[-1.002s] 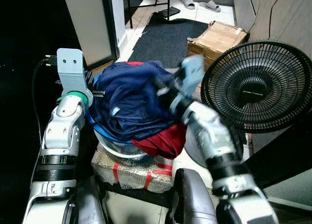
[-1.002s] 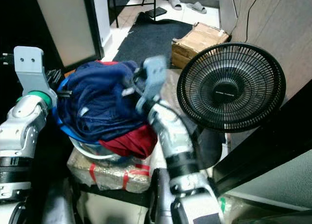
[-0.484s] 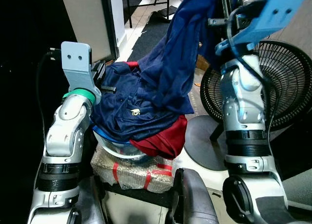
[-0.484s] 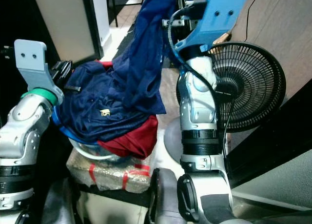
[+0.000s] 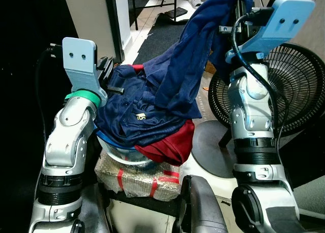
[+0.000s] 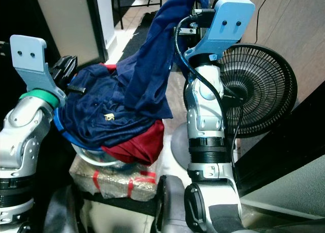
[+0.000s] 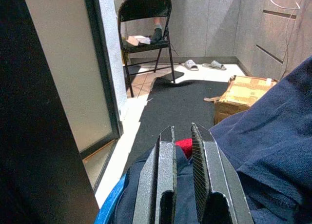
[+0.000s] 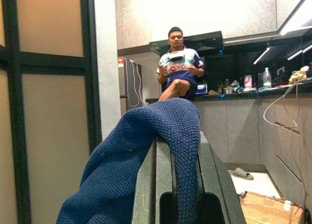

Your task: Clothes washing

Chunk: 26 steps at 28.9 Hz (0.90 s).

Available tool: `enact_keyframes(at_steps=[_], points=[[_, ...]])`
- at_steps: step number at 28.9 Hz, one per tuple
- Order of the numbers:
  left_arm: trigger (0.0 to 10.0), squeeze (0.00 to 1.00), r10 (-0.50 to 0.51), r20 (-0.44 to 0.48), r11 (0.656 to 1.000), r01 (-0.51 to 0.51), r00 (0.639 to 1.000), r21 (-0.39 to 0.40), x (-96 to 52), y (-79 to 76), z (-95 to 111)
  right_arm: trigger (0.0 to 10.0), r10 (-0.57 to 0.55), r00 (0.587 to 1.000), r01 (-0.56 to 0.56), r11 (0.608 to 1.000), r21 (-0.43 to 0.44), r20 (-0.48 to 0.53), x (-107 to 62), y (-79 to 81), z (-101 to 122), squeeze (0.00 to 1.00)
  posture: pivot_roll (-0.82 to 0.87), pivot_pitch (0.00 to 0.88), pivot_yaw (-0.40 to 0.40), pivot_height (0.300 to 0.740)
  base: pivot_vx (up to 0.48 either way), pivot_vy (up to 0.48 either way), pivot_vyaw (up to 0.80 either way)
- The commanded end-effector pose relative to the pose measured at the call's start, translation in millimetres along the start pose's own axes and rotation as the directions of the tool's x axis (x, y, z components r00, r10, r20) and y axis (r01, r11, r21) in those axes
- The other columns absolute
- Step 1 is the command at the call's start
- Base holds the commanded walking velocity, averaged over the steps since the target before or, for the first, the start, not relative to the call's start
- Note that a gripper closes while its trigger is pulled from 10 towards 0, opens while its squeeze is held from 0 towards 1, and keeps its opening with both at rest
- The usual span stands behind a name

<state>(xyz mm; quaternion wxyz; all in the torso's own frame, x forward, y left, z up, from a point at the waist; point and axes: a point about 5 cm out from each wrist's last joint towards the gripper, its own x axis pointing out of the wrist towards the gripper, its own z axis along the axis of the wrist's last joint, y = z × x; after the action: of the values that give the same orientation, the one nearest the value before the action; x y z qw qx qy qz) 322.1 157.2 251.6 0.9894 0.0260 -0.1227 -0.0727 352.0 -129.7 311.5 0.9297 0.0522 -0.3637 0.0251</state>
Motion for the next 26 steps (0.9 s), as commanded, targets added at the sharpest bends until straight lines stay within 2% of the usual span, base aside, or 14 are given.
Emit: enact_keyframes(at_steps=[1, 26], points=[[10.0, 0.0, -0.015, -0.001, 1.0, 0.015, 1.0, -0.007, -0.5, -2.2, 1.8, 10.0, -0.004, 1.0, 0.004, 1.0, -0.004, 0.006, -1.9, 0.4, -0.5, 0.0, 0.05, 0.021, 0.016, 0.559, 0.0, 0.0, 0.0], [10.0, 0.0, -0.011, -0.015, 1.0, 0.011, 1.0, -0.006, -2.5, -2.1, 1.4, 10.0, -0.009, 1.0, 0.009, 1.0, -0.007, -0.015, -4.3, 1.1, -6.7, 0.0, 0.05, 0.029, 0.016, 0.653, 0.0, 0.0, 0.0]])
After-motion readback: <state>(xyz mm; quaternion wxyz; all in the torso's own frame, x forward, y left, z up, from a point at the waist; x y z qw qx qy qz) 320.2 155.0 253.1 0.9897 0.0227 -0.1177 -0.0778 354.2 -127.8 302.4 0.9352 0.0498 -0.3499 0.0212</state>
